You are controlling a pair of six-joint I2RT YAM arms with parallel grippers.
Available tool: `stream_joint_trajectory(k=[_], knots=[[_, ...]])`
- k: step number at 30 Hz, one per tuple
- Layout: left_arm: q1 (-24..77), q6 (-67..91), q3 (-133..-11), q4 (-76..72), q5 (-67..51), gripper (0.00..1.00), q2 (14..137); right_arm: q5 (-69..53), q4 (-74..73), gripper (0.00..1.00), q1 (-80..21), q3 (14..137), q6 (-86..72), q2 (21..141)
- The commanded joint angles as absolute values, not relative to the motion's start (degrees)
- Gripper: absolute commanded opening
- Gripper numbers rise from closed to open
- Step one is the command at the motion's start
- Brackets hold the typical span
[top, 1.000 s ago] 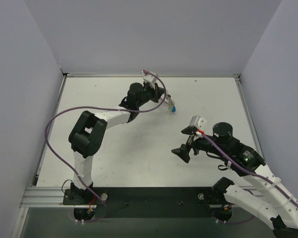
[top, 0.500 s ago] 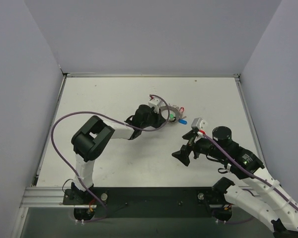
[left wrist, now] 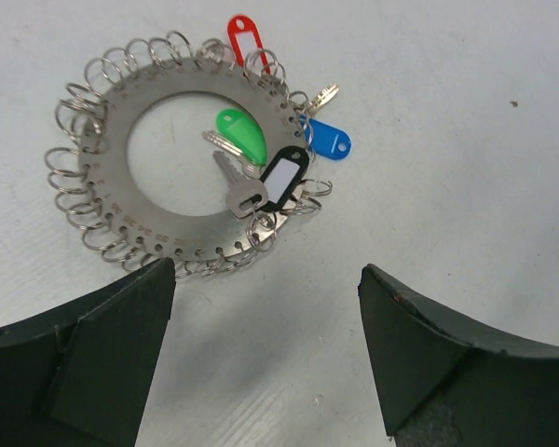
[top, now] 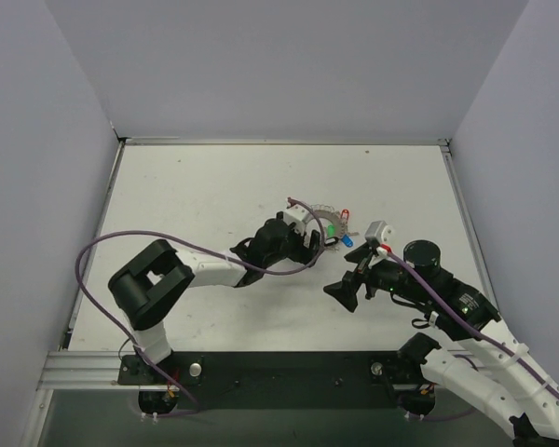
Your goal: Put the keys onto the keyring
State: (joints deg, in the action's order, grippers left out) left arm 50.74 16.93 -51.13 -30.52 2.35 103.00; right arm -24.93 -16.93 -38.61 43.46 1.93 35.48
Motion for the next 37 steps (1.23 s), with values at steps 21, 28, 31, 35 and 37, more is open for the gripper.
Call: stream_joint_trajectory(k=[21,28,31,35,37], knots=[[46.67,16.52,-42.1,-14.24,13.72,0.98,68.12,-17.77,-3.16,1.0,-37.97,41.84,-6.05,41.49],[44.47,17.76,-40.17,-11.5,12.66,0.98,66.53,-10.82,-3.07,1.0,-36.13,40.34,-11.5,38.85],[44.47,16.79,-39.82,-12.39,12.83,0.98,66.27,-9.41,-3.51,1.0,-36.04,38.86,-13.0,36.74],[44.47,15.12,-39.02,-14.59,10.47,0.98,66.0,-8.35,-3.87,1.0,-35.95,37.44,-13.8,33.67],[44.74,14.15,-39.55,-13.89,10.55,0.97,65.57,-7.56,-4.74,1.0,-35.95,37.44,-14.15,33.22]])
